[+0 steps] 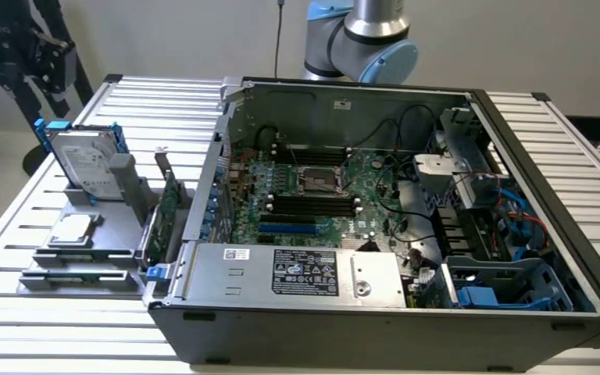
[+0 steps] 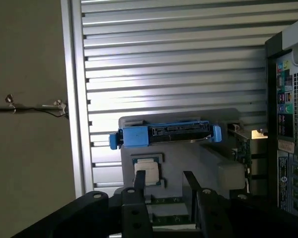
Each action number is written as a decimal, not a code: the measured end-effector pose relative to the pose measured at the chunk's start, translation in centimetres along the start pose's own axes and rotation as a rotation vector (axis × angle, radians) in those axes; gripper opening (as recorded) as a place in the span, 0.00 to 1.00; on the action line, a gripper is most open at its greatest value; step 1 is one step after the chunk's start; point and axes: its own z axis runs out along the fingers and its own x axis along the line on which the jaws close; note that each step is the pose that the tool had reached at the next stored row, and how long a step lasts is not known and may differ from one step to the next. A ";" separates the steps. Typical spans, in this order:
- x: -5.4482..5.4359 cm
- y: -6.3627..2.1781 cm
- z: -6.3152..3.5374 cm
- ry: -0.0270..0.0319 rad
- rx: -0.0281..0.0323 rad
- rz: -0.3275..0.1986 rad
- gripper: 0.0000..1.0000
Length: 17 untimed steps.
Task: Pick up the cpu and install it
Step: 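Pick up the cpu and move it towards the insertion slot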
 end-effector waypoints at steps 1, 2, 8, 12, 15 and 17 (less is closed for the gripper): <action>0.0 -0.03 0.16 0.0000 0.0000 -0.002 0.47; 0.1 -0.06 0.30 0.0004 0.0001 -0.005 0.53; 0.1 -0.31 1.24 0.0106 0.0007 -0.043 0.60; 0.1 -0.50 1.95 0.0164 -0.0003 -0.073 0.60; 0.2 -0.62 2.50 0.0186 -0.0003 -0.088 0.60; 0.5 -0.70 2.85 0.0194 -0.0002 -0.094 0.60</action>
